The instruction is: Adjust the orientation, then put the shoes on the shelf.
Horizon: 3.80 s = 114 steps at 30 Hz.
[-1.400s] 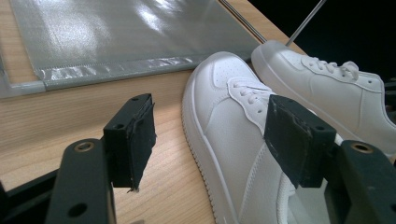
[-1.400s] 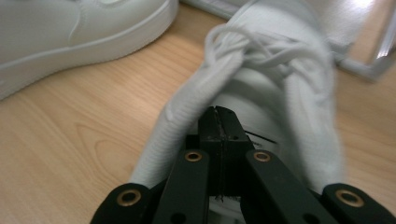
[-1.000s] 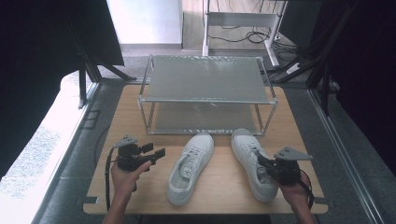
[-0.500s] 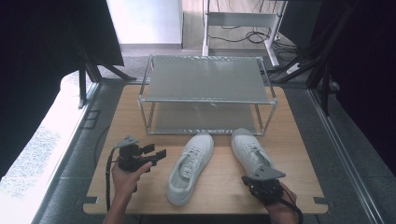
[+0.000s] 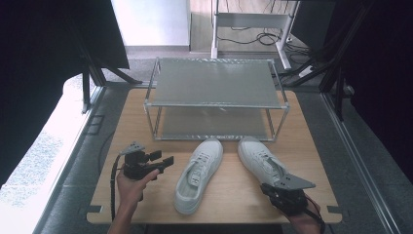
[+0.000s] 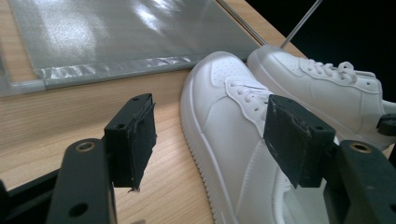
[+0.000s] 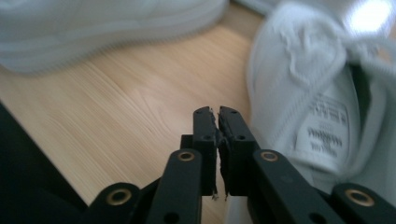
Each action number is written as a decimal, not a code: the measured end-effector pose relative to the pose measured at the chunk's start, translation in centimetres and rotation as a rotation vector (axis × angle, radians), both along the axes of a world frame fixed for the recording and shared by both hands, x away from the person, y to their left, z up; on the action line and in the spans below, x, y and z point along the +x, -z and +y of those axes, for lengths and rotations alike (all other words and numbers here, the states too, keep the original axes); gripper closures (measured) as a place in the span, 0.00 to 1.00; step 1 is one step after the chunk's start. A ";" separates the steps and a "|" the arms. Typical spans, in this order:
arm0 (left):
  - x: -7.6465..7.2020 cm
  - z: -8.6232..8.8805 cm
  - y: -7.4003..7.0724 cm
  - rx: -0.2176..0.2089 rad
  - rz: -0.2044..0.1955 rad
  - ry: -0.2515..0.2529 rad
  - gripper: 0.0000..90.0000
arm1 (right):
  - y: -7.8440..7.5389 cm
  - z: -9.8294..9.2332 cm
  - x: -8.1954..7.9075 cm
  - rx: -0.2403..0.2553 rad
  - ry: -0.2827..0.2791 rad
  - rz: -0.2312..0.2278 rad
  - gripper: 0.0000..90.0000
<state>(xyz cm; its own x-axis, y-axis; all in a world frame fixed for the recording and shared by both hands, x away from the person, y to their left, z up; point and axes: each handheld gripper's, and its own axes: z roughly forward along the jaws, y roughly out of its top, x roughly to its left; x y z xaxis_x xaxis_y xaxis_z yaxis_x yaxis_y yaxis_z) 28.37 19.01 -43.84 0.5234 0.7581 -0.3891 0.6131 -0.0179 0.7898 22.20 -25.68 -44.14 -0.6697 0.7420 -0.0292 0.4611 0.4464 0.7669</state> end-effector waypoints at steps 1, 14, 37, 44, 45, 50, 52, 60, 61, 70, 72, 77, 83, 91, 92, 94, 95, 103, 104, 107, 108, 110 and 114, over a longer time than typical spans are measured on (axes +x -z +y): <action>-0.1 -0.1 -0.2 0.002 -0.007 0.000 0.38 | -0.6 0.1 0.2 0.014 -0.004 -0.015 0.92; -0.3 -1.6 -2.0 0.009 -0.057 0.033 0.39 | -5.7 -2.4 5.1 0.175 0.051 -0.173 0.64; -0.5 -4.0 -1.3 0.111 -0.030 0.079 0.47 | -1.8 -5.5 6.9 0.184 0.173 -0.068 0.51; -0.5 -5.9 -0.1 0.153 0.001 0.120 0.50 | -1.3 -5.1 7.1 0.167 0.163 -0.061 0.51; -0.5 -6.1 0.1 0.164 0.004 0.122 0.50 | -1.3 -5.1 7.1 0.167 0.163 -0.061 0.51; -0.4 -7.1 0.9 0.210 0.021 0.112 0.54 | -1.4 -5.4 7.0 0.169 0.170 -0.063 0.51; -0.4 -7.4 1.2 0.227 0.013 0.093 0.56 | -1.4 -5.4 7.0 0.169 0.172 -0.061 0.51; -0.2 -7.8 1.9 0.266 0.017 0.077 0.62 | -1.0 -5.4 7.1 0.155 0.168 -0.046 0.52; -0.2 -7.9 2.0 0.272 0.015 0.078 0.62 | -1.0 -5.4 7.1 0.155 0.170 -0.045 0.52; 0.1 -8.5 3.0 0.312 0.019 0.066 0.73 | -0.8 -5.5 7.1 0.126 0.182 -0.042 0.52; 0.1 -8.5 3.1 0.310 0.016 0.062 0.76 | -0.8 -5.5 7.2 0.094 0.190 -0.036 0.53; 0.3 -8.1 3.2 0.270 0.035 0.060 0.78 | -0.7 -5.5 7.2 0.065 0.172 -0.011 0.56; 0.2 -8.1 3.3 0.264 0.028 0.051 0.81 | 0.8 -5.0 8.1 -0.007 0.159 0.050 0.61; 0.1 -8.4 3.3 0.286 0.024 0.045 0.80 | 2.2 -5.1 9.8 -0.056 0.173 0.106 0.68; 0.1 -8.4 3.3 0.288 0.024 0.042 0.79 | 2.3 -5.0 9.9 -0.064 0.169 0.105 0.70; 0.1 -8.5 3.3 0.290 0.027 0.042 0.78 | 2.3 -4.7 10.0 -0.082 0.162 0.110 0.74; 0.1 -8.5 3.3 0.291 0.028 0.042 0.78 | 2.4 -4.6 10.1 -0.090 0.165 0.109 0.75; 0.1 -8.6 3.2 0.303 0.024 0.036 0.82 | 2.6 -4.4 10.5 -0.136 0.214 0.151 0.87; 0.1 -8.6 3.3 0.299 0.025 0.035 0.82 | 2.7 -4.4 10.5 -0.139 0.220 0.153 0.88; 0.1 -8.3 3.3 0.276 0.033 0.030 0.83 | 2.7 -4.4 10.5 -0.135 0.226 0.155 0.91; 0.2 -8.3 3.3 0.272 0.035 0.029 0.83 | 2.7 -4.5 10.5 -0.134 0.229 0.155 0.92; 0.1 -8.3 3.3 0.264 0.034 0.020 0.84 | 2.7 -4.5 10.5 -0.132 0.231 0.154 0.93; 0.0 -8.3 3.3 0.255 0.027 0.006 0.86 | 2.8 -4.7 10.5 -0.119 0.232 0.152 0.94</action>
